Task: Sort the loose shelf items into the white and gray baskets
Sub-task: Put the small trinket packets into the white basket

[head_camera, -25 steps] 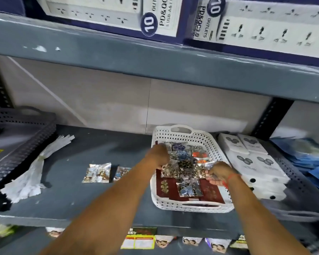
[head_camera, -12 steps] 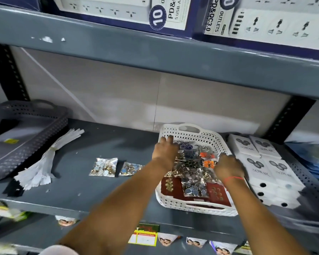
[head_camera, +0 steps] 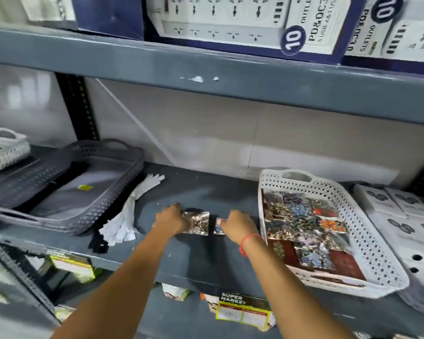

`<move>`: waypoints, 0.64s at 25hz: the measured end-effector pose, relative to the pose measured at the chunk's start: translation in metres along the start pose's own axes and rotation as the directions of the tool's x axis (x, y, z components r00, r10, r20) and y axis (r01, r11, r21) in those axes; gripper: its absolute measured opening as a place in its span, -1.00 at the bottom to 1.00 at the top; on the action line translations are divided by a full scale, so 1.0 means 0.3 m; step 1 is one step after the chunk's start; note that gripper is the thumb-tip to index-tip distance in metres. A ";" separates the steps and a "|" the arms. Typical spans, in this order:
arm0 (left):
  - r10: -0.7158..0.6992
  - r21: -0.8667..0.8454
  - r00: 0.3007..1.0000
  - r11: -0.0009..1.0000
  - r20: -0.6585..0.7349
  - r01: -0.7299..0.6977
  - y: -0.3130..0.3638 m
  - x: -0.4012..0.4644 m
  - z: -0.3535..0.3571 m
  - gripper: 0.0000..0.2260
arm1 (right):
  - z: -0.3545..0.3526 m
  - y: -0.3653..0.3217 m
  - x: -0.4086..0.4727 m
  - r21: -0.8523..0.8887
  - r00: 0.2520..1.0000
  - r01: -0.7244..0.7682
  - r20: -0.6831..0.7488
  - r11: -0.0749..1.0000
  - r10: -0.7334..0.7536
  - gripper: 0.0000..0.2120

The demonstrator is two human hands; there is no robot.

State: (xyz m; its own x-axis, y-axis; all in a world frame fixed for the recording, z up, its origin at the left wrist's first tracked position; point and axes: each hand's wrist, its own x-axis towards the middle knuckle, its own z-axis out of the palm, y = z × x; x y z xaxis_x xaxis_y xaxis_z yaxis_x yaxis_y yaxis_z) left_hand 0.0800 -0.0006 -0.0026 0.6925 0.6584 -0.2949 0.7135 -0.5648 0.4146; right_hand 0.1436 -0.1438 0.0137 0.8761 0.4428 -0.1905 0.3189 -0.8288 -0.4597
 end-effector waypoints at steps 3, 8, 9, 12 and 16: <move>0.073 -0.151 0.997 0.986 0.019 -0.069 0.001 0.006 0.009 -0.52 | 0.056 0.029 0.046 -0.080 0.989 -0.149 -0.034 0.986 0.146 -0.56; 0.035 -0.442 0.993 0.897 0.116 0.019 -0.015 0.018 0.014 -0.78 | 0.049 0.033 0.055 0.297 0.970 -0.215 -0.048 0.930 0.239 -0.39; 0.022 -0.499 0.990 0.865 0.136 0.049 -0.022 0.010 0.007 -0.86 | 0.050 0.039 0.054 0.399 0.966 -0.224 -0.030 0.889 0.257 -0.34; -0.001 -0.629 0.971 0.762 0.237 0.154 -0.041 -0.001 -0.031 -0.66 | 0.036 0.042 0.038 0.659 0.958 -0.252 0.065 0.708 0.280 -0.26; 0.080 -0.774 0.971 0.620 0.225 0.128 -0.004 -0.032 -0.126 -0.70 | -0.081 0.020 -0.021 0.807 0.977 -0.190 0.099 0.559 0.189 -0.31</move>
State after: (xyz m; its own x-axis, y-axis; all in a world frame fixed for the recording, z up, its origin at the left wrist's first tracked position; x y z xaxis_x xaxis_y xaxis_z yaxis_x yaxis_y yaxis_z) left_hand 0.0684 0.0125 0.0324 0.7536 0.4820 -0.4469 0.4489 0.1193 0.8856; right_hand 0.1488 -0.1598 0.0333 0.8805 0.3096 -0.3590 -0.2801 -0.2710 -0.9209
